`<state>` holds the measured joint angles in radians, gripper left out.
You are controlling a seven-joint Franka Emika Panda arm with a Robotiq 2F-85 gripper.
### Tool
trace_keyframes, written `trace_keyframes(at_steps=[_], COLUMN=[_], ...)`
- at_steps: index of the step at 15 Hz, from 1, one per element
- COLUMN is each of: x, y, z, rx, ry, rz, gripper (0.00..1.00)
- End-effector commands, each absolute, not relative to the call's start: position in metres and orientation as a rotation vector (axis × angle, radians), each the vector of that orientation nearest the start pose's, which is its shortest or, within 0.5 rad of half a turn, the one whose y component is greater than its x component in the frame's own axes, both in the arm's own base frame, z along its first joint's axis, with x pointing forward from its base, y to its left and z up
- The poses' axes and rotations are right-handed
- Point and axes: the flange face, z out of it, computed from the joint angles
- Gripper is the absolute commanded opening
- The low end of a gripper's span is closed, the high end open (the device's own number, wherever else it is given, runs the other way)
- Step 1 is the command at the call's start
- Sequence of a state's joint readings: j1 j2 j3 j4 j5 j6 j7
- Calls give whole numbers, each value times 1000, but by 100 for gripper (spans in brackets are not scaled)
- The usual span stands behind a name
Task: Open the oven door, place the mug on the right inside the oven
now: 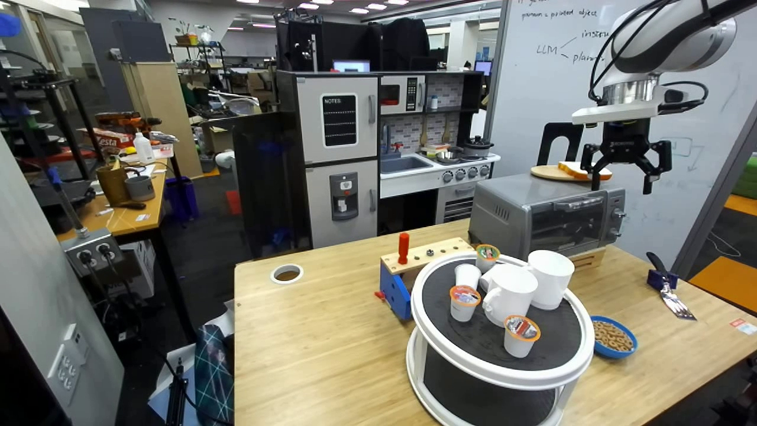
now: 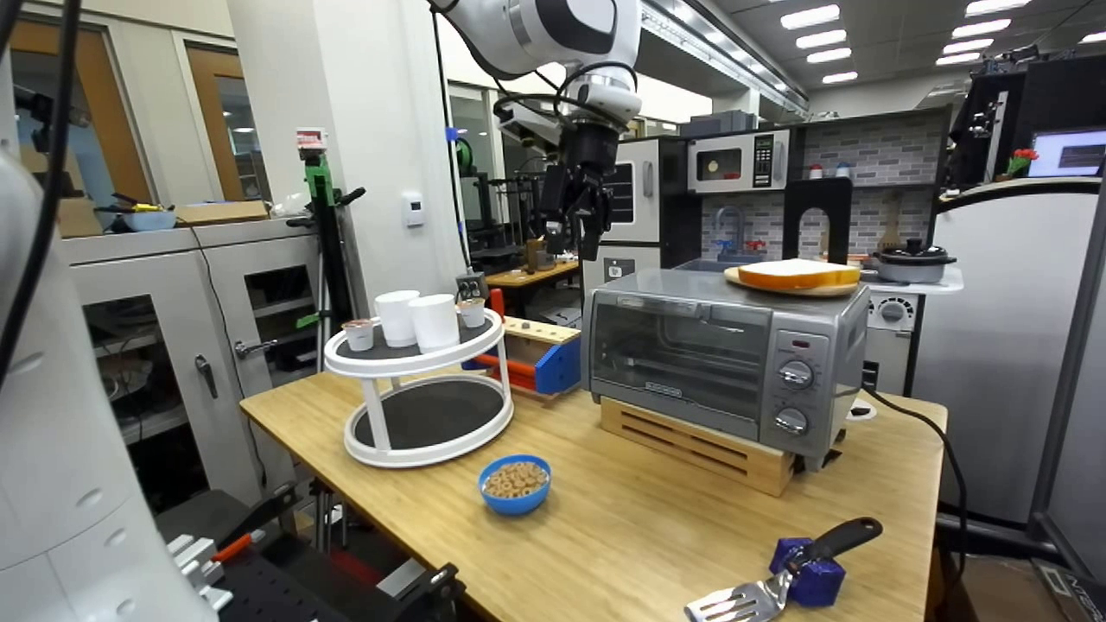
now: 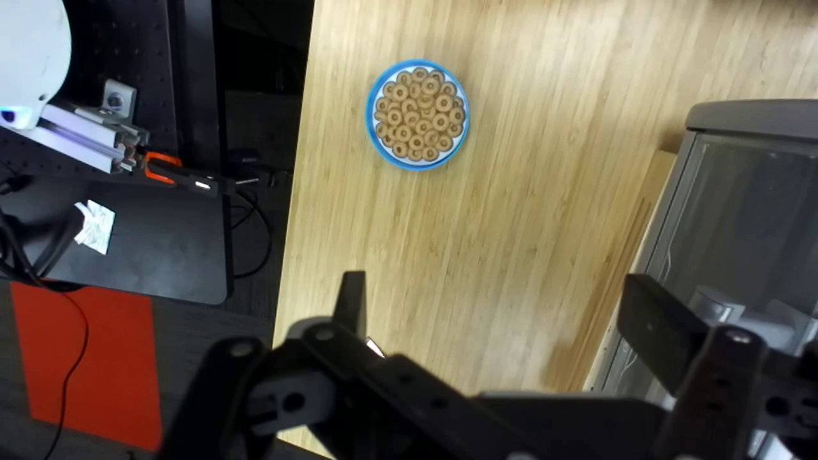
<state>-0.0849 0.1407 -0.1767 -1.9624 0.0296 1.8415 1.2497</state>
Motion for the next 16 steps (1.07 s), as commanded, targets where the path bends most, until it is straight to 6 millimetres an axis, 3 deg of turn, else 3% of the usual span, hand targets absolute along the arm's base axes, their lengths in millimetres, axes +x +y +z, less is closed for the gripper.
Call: trace_keyframes(at_steps=[1,9,16], x=[539,552,577], y=[-141,-147,-180], z=[384,383,372], rx=[-2322,-2245,-2136], ry=[2273,2380,2500], rz=[374,351,359], gripper=[100,100,100])
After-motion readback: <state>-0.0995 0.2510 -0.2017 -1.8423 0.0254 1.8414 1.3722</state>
